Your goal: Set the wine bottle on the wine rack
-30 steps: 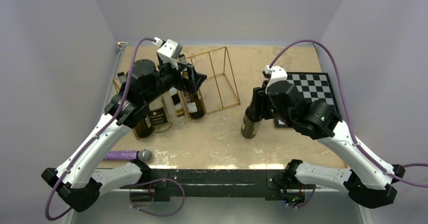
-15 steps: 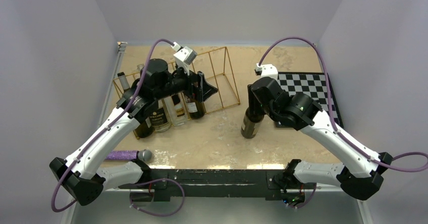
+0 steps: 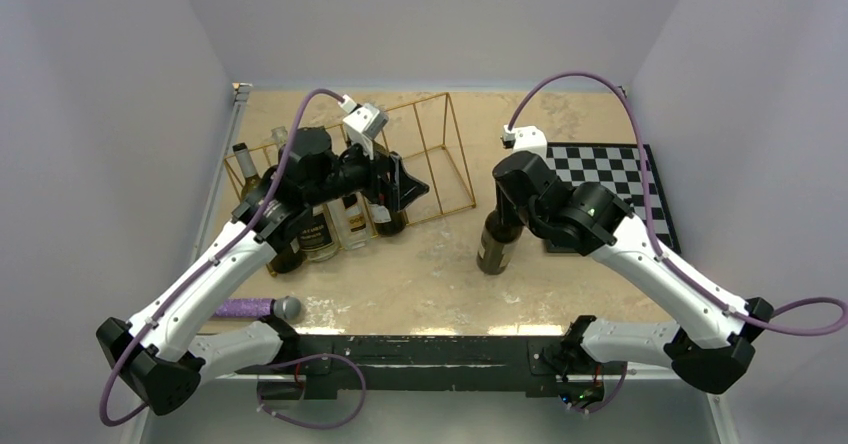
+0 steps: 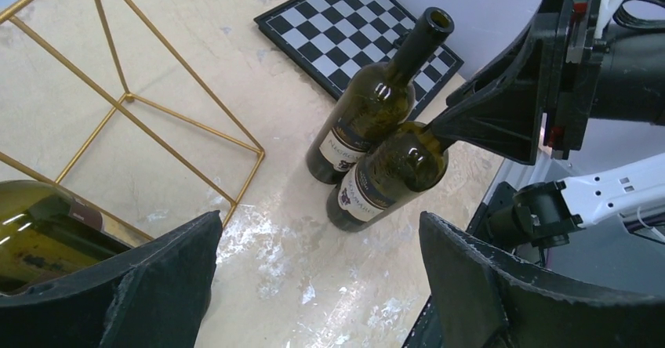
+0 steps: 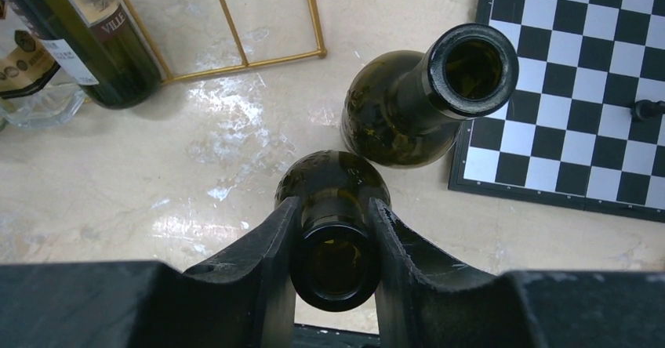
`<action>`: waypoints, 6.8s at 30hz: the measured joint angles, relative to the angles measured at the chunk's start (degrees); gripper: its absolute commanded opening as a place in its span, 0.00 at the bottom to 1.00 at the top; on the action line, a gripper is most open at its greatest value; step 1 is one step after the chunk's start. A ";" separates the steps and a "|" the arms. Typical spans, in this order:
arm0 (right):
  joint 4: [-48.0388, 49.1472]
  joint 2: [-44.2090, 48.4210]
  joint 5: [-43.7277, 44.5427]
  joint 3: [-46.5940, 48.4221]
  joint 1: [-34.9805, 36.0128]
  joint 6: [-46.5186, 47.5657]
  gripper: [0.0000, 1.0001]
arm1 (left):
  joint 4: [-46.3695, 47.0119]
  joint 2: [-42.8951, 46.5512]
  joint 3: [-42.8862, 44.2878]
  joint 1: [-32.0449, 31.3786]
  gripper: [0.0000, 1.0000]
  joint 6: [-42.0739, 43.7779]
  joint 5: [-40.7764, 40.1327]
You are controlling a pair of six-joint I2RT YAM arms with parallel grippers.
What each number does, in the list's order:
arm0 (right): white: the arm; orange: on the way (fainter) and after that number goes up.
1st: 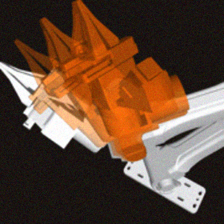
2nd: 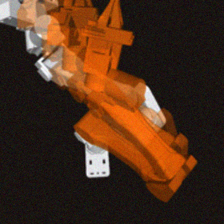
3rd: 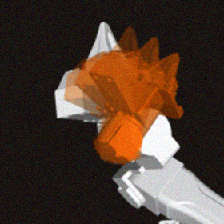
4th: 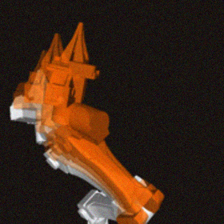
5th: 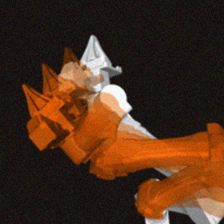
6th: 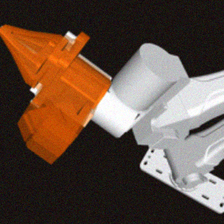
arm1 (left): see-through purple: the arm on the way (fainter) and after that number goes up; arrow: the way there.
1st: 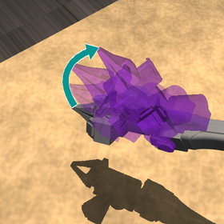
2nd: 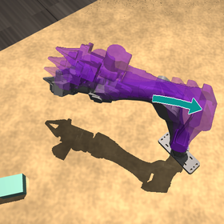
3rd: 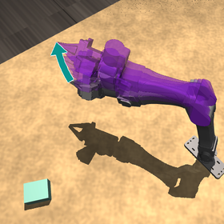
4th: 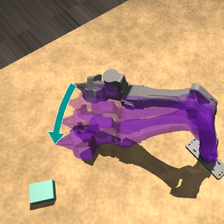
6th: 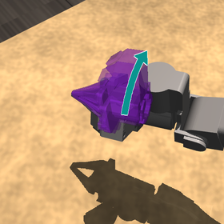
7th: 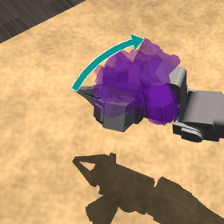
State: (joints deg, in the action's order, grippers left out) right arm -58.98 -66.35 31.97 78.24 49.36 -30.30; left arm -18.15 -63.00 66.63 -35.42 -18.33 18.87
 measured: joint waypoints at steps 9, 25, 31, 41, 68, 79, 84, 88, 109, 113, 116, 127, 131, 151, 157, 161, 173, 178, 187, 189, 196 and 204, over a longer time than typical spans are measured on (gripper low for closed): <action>0.70 4.48 -11.82 0.66 -0.04 6.78 0.00 | 1.84 1.27 -3.93 -0.92 0.99 2.32 11.45; 3.67 6.82 -32.39 6.64 3.37 14.99 0.00 | 14.93 -4.48 -4.44 -9.68 0.98 2.03 25.94; 4.26 6.32 -36.04 7.76 3.69 15.41 0.00 | 22.05 -7.10 -6.12 -10.43 0.97 -1.84 28.57; 6.25 6.32 -38.88 8.09 3.89 15.43 0.00 | 36.92 -12.35 -9.44 -11.19 0.78 -11.85 35.21; 16.68 11.37 -33.33 0.98 4.00 10.10 0.00 | 45.81 -11.10 -11.45 -12.22 0.19 -14.19 34.16; 22.01 12.31 -27.52 -2.16 4.26 7.85 0.00 | 48.39 -11.13 -13.29 -11.89 0.67 -18.99 29.62; 23.10 12.33 -26.58 -2.40 4.28 7.80 0.00 | 50.93 -11.47 -13.64 -11.82 0.63 -20.63 29.22; 23.34 12.37 -26.53 -2.64 4.28 7.80 0.00 | 51.93 -12.31 -13.66 -11.85 0.65 -21.64 29.27; 23.54 12.83 -21.94 -3.54 4.68 5.68 0.80 | 45.53 -12.13 -12.83 -12.50 0.00 -14.84 26.67; 25.24 14.84 -19.26 -2.47 4.59 6.38 0.91 | 36.04 -12.09 -12.83 -12.15 0.00 -10.71 23.54; 26.12 15.96 -17.57 -0.94 4.59 6.75 0.92 | 30.67 -11.87 -12.83 -12.13 0.00 -7.80 21.03; 25.92 19.61 -13.90 -0.02 4.59 6.38 0.91 | 11.28 -7.96 -6.60 -11.61 0.00 -4.00 -4.68; 25.59 21.81 -13.09 -1.60 4.59 5.68 0.90 | 8.52 -9.86 -1.18 -7.50 0.00 -5.88 -13.49; 18.23 26.29 -11.72 -4.52 4.59 1.31 0.86 | 10.97 -28.39 8.74 0.46 0.00 -9.14 -34.58; 17.33 26.58 -11.58 -5.05 4.59 0.92 0.86 | 13.44 -29.44 9.29 0.61 0.00 -8.57 -38.05; 16.94 26.62 -11.50 -5.62 4.59 0.70 0.86 | 13.35 -30.95 10.75 0.92 0.00 -8.41 -38.80; 16.50 25.83 -11.56 -6.32 4.59 0.15 0.86 | 6.86 -32.04 13.97 2.45 0.00 -11.06 -35.47; 16.50 25.81 -11.69 -6.40 4.57 -0.35 0.86 | 3.23 -32.79 17.05 2.80 0.00 -11.10 -32.61; 16.46 25.79 -11.89 -6.58 4.59 -0.61 0.86 | 3.58 -34.69 17.27 2.80 0.00 -11.32 -31.28; 16.46 25.79 -11.89 -6.58 4.59 -0.63 0.86 | 3.69 -34.84 17.27 2.82 0.14 -11.45 -31.28; 16.50 25.79 -11.69 -6.78 4.59 -0.61 0.93 | 3.45 -35.65 17.77 2.93 0.61 -11.98 -32.39; 16.44 24.68 -11.67 -7.37 4.59 -0.61 0.93 | 2.75 -35.67 17.77 2.93 0.80 -12.02 -36.59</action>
State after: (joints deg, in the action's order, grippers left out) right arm -42.54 -41.67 20.29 70.87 53.95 -30.92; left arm -15.40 -98.67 84.40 -32.49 -30.35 -17.72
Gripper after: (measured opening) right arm 0.924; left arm 0.762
